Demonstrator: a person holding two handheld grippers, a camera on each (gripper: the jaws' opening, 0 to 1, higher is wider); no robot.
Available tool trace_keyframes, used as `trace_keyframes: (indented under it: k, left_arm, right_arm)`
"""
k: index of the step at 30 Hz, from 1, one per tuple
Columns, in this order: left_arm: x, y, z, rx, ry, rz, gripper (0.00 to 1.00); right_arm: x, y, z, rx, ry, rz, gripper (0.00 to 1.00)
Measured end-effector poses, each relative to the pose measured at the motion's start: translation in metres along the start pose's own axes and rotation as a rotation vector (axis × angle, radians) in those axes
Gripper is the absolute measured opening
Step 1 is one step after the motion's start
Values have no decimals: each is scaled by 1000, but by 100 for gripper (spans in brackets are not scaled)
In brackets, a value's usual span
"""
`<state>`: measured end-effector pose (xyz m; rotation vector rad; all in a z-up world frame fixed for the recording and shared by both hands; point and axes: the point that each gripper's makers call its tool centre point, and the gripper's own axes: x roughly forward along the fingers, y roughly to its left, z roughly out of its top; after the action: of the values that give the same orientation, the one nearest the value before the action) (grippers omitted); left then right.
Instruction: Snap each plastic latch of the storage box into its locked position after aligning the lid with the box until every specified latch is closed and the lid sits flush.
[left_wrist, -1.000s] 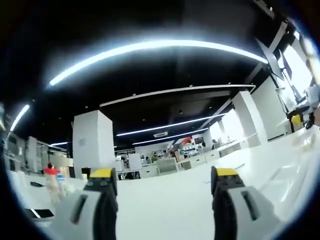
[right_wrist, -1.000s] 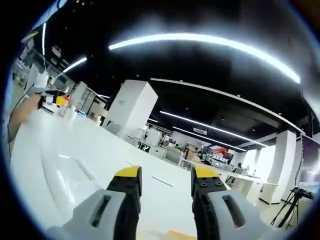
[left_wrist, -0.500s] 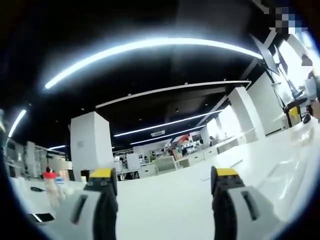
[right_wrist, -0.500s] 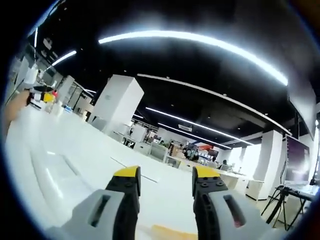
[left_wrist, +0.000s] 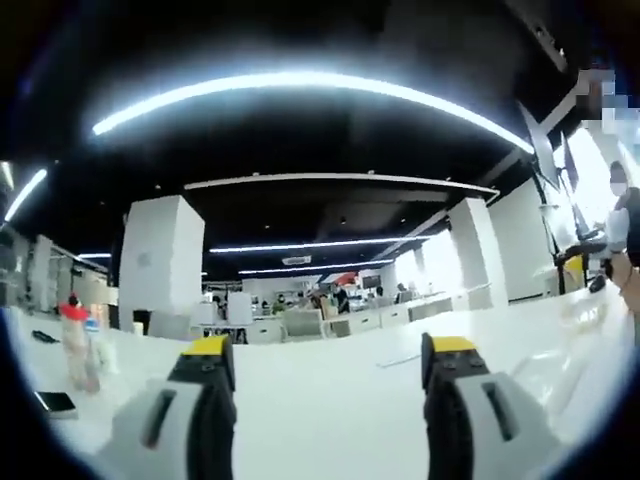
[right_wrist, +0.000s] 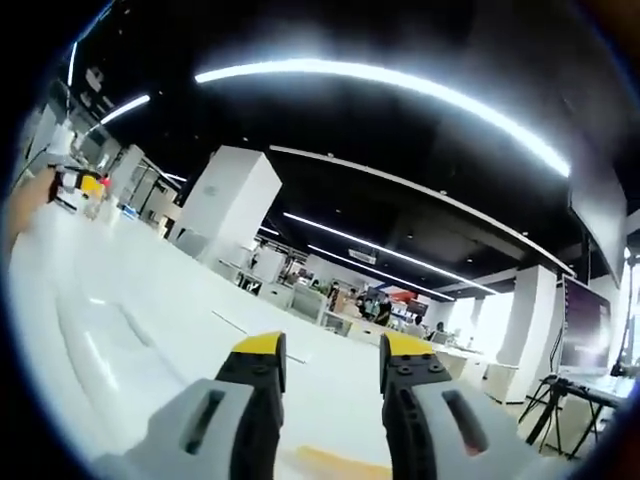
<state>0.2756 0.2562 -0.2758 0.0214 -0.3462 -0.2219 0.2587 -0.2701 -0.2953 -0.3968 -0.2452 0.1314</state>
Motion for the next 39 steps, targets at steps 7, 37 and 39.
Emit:
trace_keyframes:
  k: [7,37,39]
  left_arm:
    - [3,-11,8,-64,-15,-55,78]
    - [40,-147,40,-67,98,-503,75]
    - [42,-154,39,-68,113,-527,75]
  right_arm:
    - [1,3,-2,22,4,13,35]
    - [-1,3,6,42,-34,3,34]
    - [0,5,6,34,-29,2,34]
